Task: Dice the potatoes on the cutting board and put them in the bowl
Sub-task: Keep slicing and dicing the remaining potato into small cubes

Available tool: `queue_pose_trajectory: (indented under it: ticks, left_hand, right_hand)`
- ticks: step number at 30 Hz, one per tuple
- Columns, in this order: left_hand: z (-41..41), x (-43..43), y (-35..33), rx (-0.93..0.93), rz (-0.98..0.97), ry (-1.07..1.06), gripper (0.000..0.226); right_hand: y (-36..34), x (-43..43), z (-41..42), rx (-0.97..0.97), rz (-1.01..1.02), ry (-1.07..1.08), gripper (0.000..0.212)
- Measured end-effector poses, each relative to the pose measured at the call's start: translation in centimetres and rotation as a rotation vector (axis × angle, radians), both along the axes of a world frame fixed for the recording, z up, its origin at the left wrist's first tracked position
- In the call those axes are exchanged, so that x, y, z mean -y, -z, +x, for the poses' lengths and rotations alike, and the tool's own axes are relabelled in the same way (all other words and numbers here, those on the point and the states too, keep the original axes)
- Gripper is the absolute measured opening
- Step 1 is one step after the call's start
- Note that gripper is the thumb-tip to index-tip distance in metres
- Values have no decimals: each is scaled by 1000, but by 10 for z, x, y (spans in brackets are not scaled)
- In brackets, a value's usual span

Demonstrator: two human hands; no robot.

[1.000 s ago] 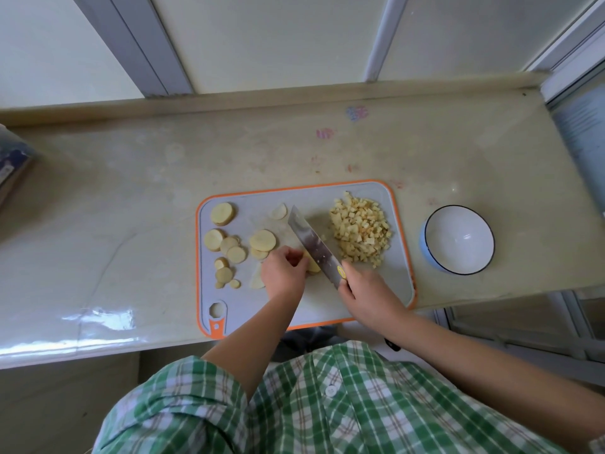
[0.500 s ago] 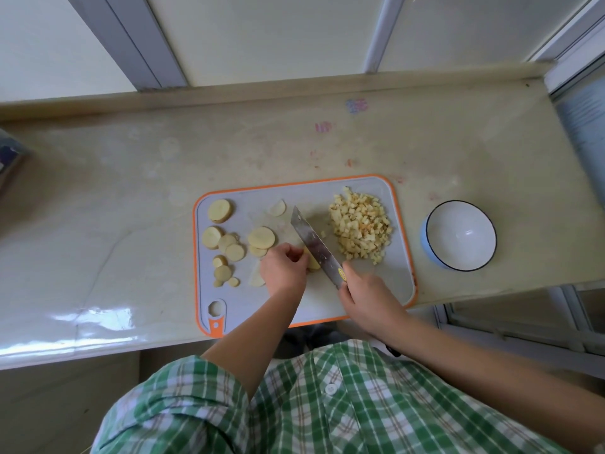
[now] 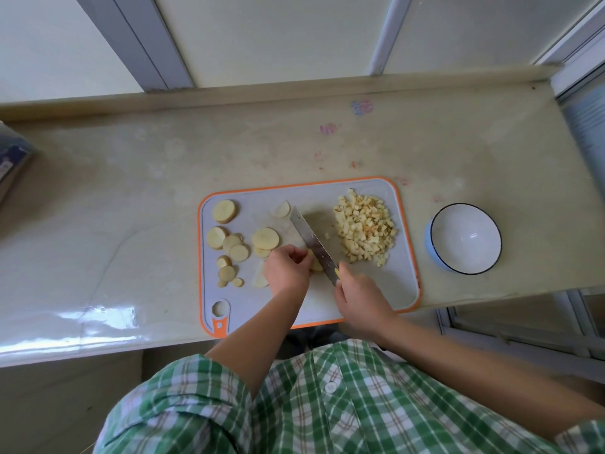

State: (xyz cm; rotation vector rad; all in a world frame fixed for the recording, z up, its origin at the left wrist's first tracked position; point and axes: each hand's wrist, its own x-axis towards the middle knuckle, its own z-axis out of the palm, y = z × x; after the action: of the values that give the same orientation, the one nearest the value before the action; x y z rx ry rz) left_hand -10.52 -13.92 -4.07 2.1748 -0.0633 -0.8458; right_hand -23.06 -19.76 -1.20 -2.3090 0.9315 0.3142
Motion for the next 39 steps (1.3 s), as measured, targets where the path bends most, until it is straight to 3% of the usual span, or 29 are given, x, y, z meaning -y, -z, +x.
queue_pose_trajectory:
  ticks: [3,8,13,21,27,35,39]
  left_hand:
    - [0,-2,-1,30,-12,33,13]
    - [-3,-12,-2,63,5,71,6]
    - [-3,-12,-7,47,53,61,3]
    - [-1,-7,-9,-11,94,24,19]
    - [3,-5,-10,-39,108,29,23]
    - [3,-7,-11,-43,92,41,18]
    - [3,-9,-7,15,82,112,22]
  right_hand:
    - [-3,5,-3,52,37,29,12]
    - [-13,9,-7,99,-3,-9,7]
    - [-15,6,-10,28,-42,-76,14]
    - [-11,1,-12,-49,-59,-103,30]
    - [-7,-3,-9,-53,-26,-82,25]
    - [-1,-7,-4,-13,-9,-56,39]
    - [-2,-2,-7,61,8,-27,20]
